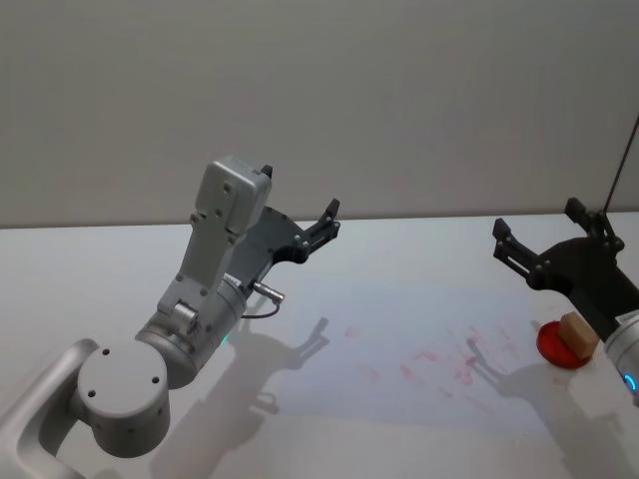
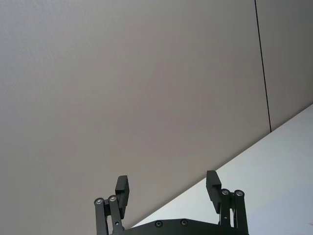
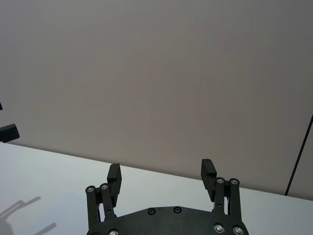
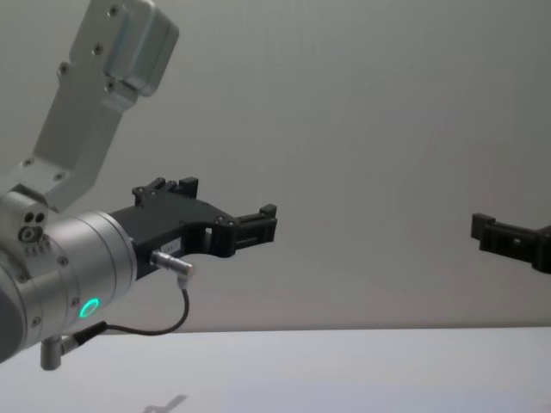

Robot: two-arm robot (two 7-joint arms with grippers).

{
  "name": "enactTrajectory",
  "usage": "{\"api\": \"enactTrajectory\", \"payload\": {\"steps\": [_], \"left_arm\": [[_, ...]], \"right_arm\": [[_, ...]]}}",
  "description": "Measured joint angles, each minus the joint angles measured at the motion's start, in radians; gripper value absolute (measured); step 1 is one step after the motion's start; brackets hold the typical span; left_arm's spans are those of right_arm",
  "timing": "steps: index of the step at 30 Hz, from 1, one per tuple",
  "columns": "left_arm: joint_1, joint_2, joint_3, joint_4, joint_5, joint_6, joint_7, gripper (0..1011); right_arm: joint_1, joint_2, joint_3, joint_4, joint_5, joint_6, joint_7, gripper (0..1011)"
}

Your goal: Use the one hand to pick up the stamp and affix it onto the A4 paper.

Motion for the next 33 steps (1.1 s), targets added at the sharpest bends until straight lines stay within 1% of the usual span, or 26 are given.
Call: {"api": "enactTrajectory", "payload": {"steps": [25,28,33], "left_arm": [[0.0,0.0,0.0,0.0,0.0,0.0,0.0,1001],[0.0,0.0,0.0,0.0,0.0,0.0,0.0,1001],[0.0,0.0,0.0,0.0,0.0,0.0,0.0,1001]], "right_arm": [[0.002,0.0,0.002,0.001,0.0,0.0,0.006,1001],[0.004,0.005,0.006,0.003,0.007,0.001,0.019,1001],[0.006,0.026,0.023,0.008,0.027,0.005,0.048,1001]]}}
